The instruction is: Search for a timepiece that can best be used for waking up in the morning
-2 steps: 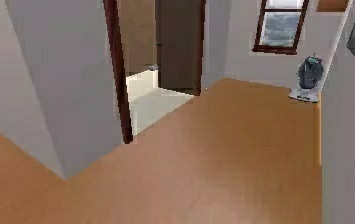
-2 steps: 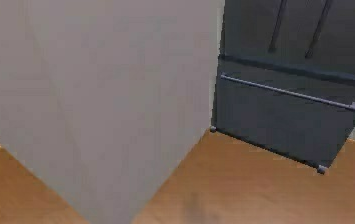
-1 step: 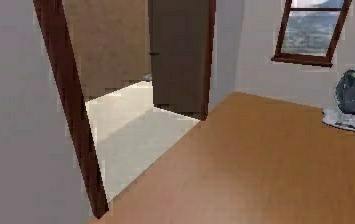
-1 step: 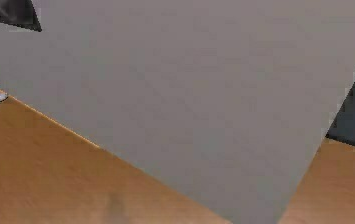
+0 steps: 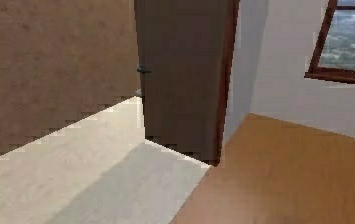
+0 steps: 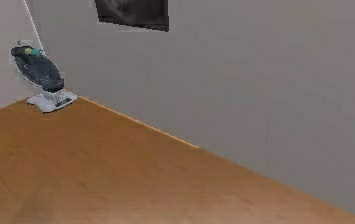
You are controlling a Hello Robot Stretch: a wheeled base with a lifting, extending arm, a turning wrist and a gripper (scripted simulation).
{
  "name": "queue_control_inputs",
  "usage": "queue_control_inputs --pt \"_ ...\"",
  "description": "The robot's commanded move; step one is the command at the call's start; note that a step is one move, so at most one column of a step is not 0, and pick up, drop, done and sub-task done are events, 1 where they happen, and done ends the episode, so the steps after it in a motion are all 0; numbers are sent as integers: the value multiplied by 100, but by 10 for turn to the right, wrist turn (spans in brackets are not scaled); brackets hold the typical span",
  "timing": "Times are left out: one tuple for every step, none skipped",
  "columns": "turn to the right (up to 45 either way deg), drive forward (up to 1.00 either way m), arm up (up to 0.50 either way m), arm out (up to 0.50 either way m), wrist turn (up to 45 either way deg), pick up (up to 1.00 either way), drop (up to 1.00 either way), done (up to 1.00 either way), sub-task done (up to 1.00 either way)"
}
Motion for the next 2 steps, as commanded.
queue_control_inputs --pt "-360 0 0 0 0 0 0 0 0" --pt "0 5 0 0 0 0 0 0 0"
